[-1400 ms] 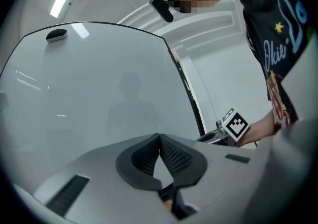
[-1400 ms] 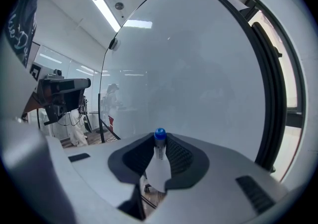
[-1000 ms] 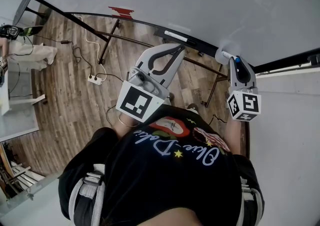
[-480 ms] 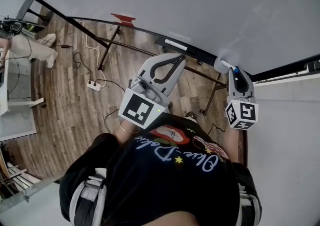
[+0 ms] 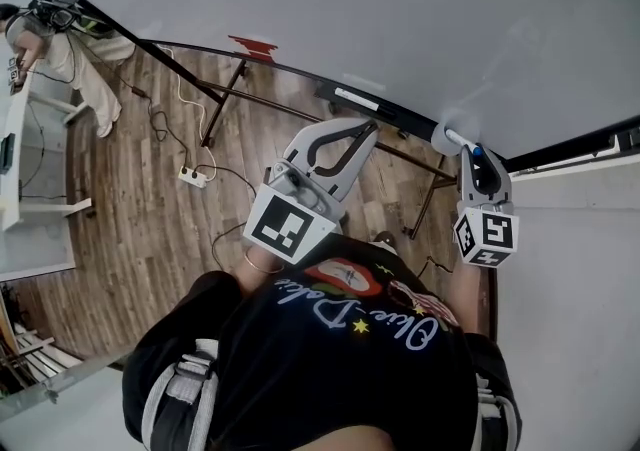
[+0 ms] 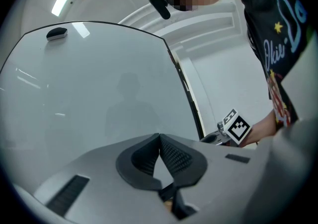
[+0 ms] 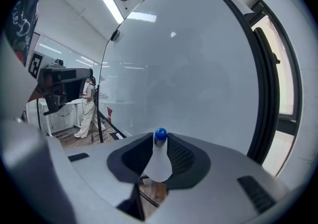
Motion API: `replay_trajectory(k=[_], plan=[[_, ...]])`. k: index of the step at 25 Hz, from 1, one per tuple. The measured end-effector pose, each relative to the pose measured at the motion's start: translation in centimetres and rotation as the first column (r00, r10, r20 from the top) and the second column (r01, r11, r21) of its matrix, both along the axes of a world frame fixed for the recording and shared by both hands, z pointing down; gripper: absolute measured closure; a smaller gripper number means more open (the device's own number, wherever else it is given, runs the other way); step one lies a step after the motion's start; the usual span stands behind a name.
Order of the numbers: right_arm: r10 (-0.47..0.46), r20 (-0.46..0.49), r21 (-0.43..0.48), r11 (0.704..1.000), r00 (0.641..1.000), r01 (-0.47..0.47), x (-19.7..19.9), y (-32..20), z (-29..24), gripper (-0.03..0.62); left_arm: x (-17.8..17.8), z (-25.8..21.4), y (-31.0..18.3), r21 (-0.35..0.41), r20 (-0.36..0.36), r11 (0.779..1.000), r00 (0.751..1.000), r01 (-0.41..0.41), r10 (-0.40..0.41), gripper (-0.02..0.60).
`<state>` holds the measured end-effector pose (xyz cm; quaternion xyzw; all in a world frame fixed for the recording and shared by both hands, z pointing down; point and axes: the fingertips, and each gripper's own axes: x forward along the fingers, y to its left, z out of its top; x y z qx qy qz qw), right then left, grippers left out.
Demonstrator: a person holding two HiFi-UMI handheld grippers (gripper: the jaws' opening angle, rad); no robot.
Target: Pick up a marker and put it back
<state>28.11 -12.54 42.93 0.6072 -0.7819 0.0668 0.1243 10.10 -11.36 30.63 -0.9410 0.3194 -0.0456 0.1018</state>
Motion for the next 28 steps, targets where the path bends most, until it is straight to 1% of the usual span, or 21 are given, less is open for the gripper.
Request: replay_trajectory(k=[3, 7, 18, 20, 24, 28], plan=[[0.007, -0.001, 0.000, 1.000, 1.000, -0.007, 0.1, 0.0, -0.1, 0.497, -0.1, -0.1, -0.1, 0.006, 0.002, 1.000, 1.000, 0.000, 0.000, 0.578], [0.018, 0.010, 0.008, 1.000, 1.000, -0.018, 0.2, 0.2, -0.6, 0.497, -0.3, -0.2, -0.1, 0.010, 0.000, 1.000, 1.000, -0.004, 0.004, 0.577], [0.044, 0.034, 0.075, 0.996, 0.998, -0.047, 0.6, 1.1, -3.6, 0.500, -0.1, 0.0, -0.1, -0.014, -0.033, 1.000, 0.999, -0.020, 0.020, 0.577], [0.046, 0.041, 0.098, 0.994, 0.998, -0.050, 0.6, 1.4, -4.6, 0.510, 0.0, 0.0, -0.2, -0.028, -0.043, 0.999, 0.999, -0.023, 0.022, 0.577], [0.051, 0.044, 0.146, 0.988, 0.998, -0.057, 0.5, 1.9, -6.4, 0.554, 0.3, 0.1, -0.4, -0.034, -0.052, 0.999, 0.998, -0.042, 0.040, 0.577], [0.052, 0.057, 0.169, 0.984, 0.997, -0.061, 0.4, 2.7, -7.6, 0.582, 1.0, 0.2, -0.4, -0.047, -0.072, 0.996, 0.995, -0.070, 0.067, 0.578]])
